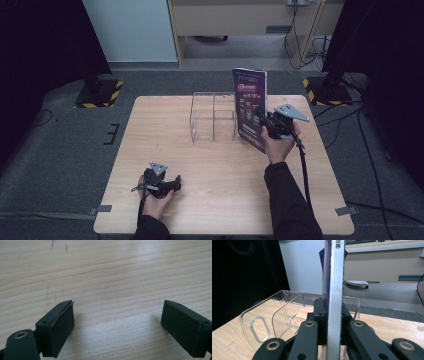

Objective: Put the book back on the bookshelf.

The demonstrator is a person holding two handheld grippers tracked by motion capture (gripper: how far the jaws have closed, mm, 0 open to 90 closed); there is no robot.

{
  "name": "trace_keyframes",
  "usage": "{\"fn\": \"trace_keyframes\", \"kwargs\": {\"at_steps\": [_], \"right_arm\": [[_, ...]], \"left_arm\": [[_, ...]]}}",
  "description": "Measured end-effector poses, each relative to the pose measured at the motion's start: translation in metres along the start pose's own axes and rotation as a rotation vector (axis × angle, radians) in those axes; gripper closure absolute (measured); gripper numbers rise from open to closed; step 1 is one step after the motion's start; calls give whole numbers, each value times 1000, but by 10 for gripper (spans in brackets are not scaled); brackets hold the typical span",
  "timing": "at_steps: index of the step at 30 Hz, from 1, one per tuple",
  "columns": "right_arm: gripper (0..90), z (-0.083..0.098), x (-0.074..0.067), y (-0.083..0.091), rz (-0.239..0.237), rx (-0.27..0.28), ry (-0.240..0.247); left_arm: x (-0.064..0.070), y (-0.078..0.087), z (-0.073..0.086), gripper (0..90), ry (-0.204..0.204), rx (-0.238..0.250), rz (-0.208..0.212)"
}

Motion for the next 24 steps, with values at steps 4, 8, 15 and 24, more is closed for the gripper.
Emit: {"fn": "trace_keyframes", "kwargs": {"at_steps": [4,8,15,24], "right_arm": [[828,4,1,-3,7,-3,9],[828,9,1,-3,6,-6,13],[826,12,1,3,-1,-11,49],[823,13,5,17,-11,-58,62]], "left_arm": [[0,0,0,106,0,0,0],[0,0,0,105,0,0,0],[0,0,0,103,0,-1,0],[0,0,0,100,0,-2,-1]]}}
Point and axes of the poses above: each handheld gripper's, and its own axes: y roughly backward along the jaws, z roughly out of its underside, x roughly to its right, the point moved 2 cm from there along -y, roughly forward along the jaws, and after that the axes turned 12 degrees about x, right-handed, at the moved point
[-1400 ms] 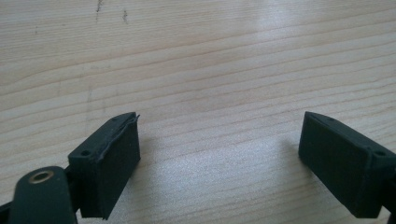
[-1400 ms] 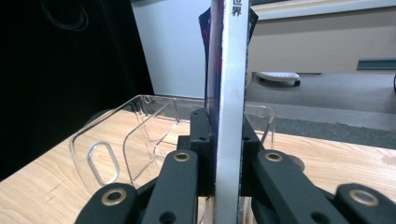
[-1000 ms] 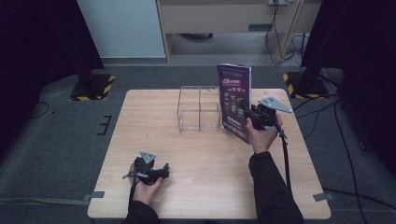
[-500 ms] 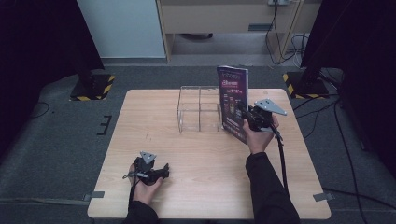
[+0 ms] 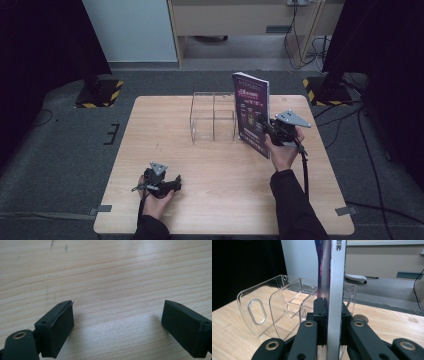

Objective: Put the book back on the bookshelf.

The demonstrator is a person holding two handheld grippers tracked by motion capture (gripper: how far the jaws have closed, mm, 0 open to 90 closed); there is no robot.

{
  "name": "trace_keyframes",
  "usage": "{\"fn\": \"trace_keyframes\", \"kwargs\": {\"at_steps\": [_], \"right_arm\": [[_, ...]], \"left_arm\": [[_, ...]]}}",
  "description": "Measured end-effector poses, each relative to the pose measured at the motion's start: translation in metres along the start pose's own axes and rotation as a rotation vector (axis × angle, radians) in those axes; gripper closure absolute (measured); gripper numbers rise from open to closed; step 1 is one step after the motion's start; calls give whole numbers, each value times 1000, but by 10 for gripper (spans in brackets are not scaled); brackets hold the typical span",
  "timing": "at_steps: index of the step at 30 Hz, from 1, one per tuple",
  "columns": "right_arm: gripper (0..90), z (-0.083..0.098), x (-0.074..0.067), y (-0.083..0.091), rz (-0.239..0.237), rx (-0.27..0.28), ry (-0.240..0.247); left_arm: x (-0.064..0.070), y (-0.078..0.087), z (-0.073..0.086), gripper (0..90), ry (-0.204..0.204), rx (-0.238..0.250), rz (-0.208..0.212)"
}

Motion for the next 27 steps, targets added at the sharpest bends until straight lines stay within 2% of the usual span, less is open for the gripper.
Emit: {"fn": "trace_keyframes", "kwargs": {"at_steps": [6,12,15,21,27], "right_arm": [[820,2,0,11,-19,-43,7],[811,3,2,24,-41,-85,-20],[811,6,1,32,-49,-106,-14],[811,15,4,47,-44,-126,1],[810,23,6,58,-46,-140,-19]], "left_arm": [[0,0,0,97,0,0,0],[0,0,0,97,0,-1,1],[0,0,0,97,1,0,0],[0,0,0,94,2,-1,5],[1,-2,0,60,-4,-9,14]]}}
Point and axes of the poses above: each handheld gripper's, and its own axes: y roughly backward along the jaws, z roughly out of its underside, x roughly to its right, the point moved 2 cm from there along -y, roughly forward along the jaws, and after that the axes turned 12 degrees about x, right-handed, at the moved point
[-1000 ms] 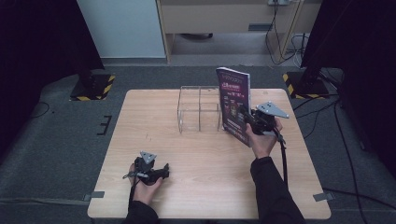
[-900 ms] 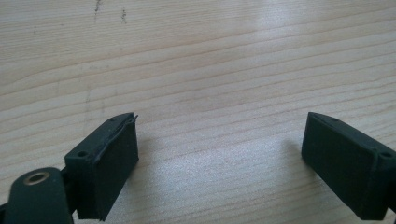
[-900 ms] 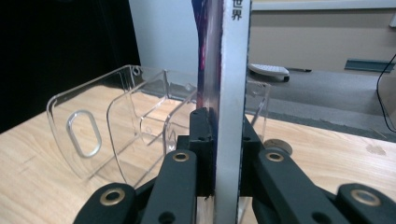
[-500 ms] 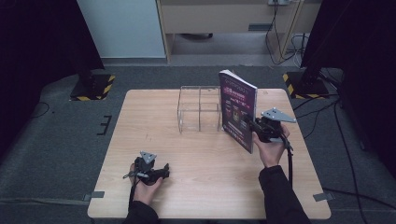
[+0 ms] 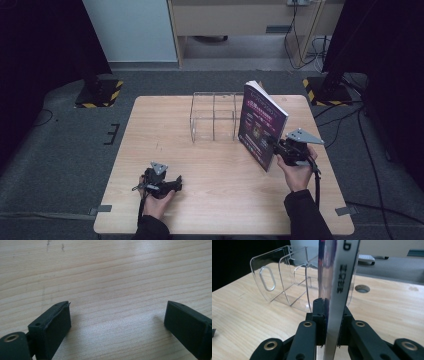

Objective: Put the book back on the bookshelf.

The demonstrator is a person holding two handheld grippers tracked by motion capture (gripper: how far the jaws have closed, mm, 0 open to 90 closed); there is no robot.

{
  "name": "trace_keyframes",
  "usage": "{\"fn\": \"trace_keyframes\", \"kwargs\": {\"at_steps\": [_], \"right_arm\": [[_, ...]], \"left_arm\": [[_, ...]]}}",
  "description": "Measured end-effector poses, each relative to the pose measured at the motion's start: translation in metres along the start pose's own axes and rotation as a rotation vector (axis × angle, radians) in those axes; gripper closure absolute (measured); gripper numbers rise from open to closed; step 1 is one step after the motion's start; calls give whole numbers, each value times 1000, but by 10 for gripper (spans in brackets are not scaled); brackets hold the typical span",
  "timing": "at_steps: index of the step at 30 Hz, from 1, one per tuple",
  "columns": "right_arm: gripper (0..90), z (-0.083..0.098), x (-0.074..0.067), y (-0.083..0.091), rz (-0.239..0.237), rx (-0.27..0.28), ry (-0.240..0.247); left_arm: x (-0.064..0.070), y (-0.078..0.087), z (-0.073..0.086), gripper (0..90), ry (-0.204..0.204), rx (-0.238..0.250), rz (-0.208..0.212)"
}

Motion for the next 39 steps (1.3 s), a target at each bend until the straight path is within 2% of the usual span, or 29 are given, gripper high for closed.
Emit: {"fn": "trace_keyframes", "kwargs": {"at_steps": [3,9,15,16,18,20,25,28,31,34,39], "right_arm": [[810,6,2,4,5,-13,4],[805,16,6,9,1,-21,-21],[799,17,2,11,-5,-24,3],[791,16,1,11,-3,-23,9],[773,10,1,13,-7,29,3],[772,2,1,15,-7,51,-1],[749,-15,1,13,-4,88,-4],[739,-20,3,11,-2,109,-22],[759,-22,3,10,9,111,-15],[811,-23,3,9,14,110,-36],[825,-23,-1,9,26,115,-41]], "left_arm": [[0,-1,0,32,0,-8,0],[1,-1,0,14,-1,-12,-1],[1,-1,0,14,-1,-12,-1],[1,-1,0,14,-1,-12,-1],[1,-1,0,14,-1,-13,-1],[1,-1,0,14,-2,-13,-1],[1,-1,0,14,-1,-13,-1],[1,-1,0,14,-2,-13,0],[1,-1,0,14,-2,-13,0],[1,-1,0,14,-1,-12,-1],[1,-1,0,14,-2,-13,0]]}}
Point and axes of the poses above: each handheld gripper's, and its own axes: y roughly backward along the jaws, z roughly out of its underside, x roughly to its right, the point moved 2 cm from there along -y, roughly forward along the jaws, and after that the axes turned 12 degrees about x, right-handed, at the moved point
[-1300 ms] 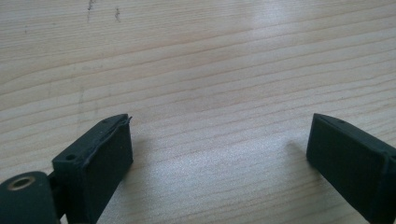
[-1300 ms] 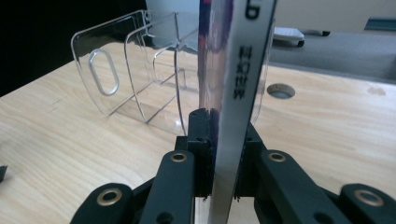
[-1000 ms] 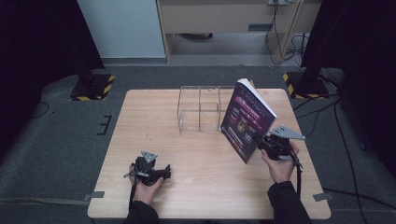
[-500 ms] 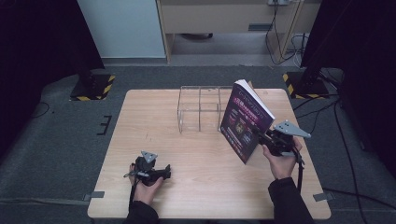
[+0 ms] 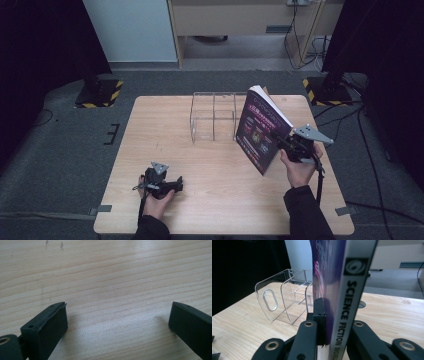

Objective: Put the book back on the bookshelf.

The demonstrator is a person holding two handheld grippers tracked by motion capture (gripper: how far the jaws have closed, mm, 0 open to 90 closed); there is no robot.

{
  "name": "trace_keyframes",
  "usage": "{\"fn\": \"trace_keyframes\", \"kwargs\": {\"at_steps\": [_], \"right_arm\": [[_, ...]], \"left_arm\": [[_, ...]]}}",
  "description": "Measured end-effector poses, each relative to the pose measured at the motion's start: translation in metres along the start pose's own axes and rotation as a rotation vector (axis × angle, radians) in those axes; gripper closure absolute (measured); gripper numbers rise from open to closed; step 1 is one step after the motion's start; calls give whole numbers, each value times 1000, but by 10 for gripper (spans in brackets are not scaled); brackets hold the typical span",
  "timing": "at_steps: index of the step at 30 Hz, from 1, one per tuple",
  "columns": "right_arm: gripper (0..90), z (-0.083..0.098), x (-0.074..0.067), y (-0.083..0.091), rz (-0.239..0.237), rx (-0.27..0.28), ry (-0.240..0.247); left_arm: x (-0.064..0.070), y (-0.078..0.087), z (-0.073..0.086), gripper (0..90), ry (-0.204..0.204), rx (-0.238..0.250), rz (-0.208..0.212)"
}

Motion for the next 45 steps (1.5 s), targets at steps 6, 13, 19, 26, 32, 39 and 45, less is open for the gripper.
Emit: {"fn": "trace_keyframes", "kwargs": {"at_steps": [6,13,19,26,32,39,45], "right_arm": [[827,-5,-12,-4,5,20,32],[828,-14,-19,-19,25,41,59],[829,-19,-19,-32,39,70,61],[828,-23,-13,-49,64,89,59],[828,-18,-6,-65,87,104,43],[828,-10,-2,-81,100,119,17],[828,-10,-4,-88,116,135,27]], "left_arm": [[0,0,0,14,0,0,1],[0,0,0,14,1,1,0],[0,0,0,14,1,0,1],[0,0,0,13,0,0,0],[0,0,0,14,0,1,0],[0,0,0,14,0,1,0],[0,0,0,13,0,1,0]]}}
Point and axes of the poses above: each handheld gripper's, and its own axes: y roughly backward along the jaws, z roughly out of its underside, x roughly to its right, the point moved 2 cm from there along -y, roughly forward along the jaws, and after that the axes turned 12 degrees about x, right-handed, at the moved point
